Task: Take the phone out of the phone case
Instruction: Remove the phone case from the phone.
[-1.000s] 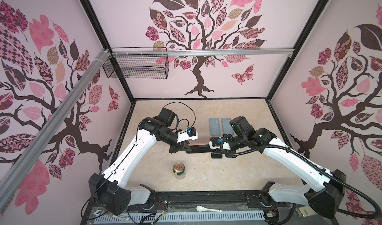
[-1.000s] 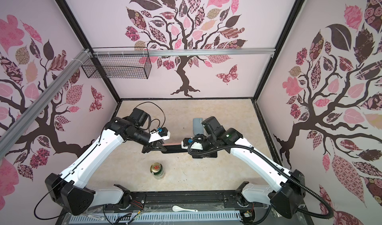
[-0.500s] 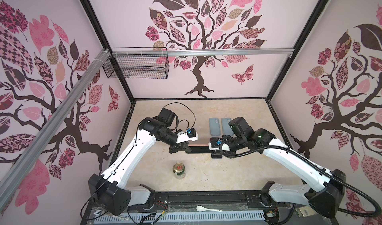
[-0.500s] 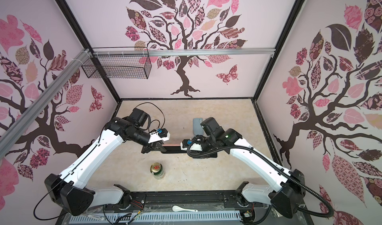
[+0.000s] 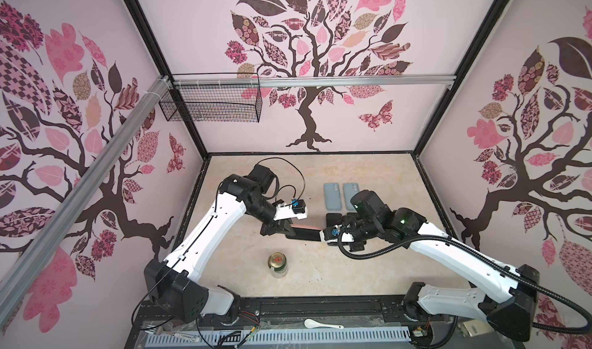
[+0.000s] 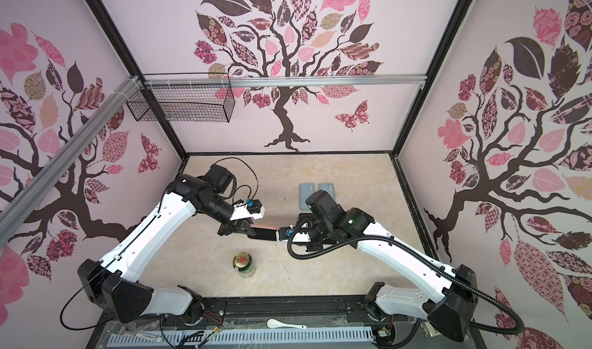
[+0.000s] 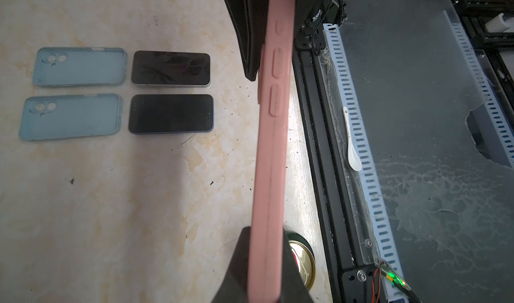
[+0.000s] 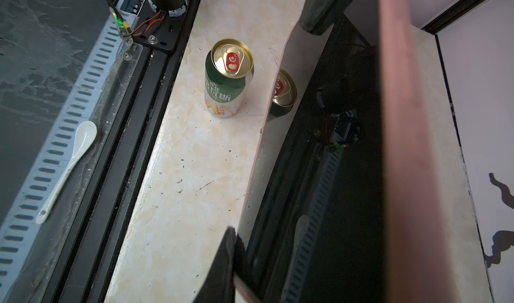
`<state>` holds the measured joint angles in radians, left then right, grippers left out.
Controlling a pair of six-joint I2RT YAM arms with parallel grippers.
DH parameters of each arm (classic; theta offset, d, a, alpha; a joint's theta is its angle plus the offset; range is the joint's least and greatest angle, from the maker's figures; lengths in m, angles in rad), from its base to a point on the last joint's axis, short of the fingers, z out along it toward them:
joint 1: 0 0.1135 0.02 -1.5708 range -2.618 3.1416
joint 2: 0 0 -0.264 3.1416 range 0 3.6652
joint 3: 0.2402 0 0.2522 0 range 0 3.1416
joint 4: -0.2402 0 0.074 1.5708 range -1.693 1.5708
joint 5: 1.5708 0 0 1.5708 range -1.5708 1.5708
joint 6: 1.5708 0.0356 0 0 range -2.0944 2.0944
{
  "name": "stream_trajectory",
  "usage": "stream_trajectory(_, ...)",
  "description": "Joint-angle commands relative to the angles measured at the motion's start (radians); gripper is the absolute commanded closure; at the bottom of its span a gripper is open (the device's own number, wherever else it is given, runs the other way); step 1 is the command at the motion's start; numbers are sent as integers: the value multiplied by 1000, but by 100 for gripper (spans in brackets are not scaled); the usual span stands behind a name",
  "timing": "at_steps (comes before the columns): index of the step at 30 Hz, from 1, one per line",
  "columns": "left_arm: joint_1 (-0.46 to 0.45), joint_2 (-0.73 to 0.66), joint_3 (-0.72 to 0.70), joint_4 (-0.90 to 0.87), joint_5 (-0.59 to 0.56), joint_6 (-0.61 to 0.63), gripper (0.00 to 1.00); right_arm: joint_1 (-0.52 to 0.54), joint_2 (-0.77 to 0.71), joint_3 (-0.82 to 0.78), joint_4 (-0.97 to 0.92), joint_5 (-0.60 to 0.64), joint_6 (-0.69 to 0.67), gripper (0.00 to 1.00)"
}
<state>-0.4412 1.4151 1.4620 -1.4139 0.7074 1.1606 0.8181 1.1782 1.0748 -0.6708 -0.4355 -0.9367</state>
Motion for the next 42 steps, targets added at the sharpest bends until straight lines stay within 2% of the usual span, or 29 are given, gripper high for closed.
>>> stream_trajectory(1,10,41,73,106,13,-61,100,61,-23,-3,71,-88,-76,93)
stream_trajectory(18,25,215,240,40,2,1,100,115,-26,-15,170,-45,-88,100)
stream_trajectory(26,18,206,204,33,45,14,100,118,-41,-19,260,-47,-68,100)
stream_trajectory(42,6,231,214,-11,76,40,100,128,-39,21,340,4,-124,100)
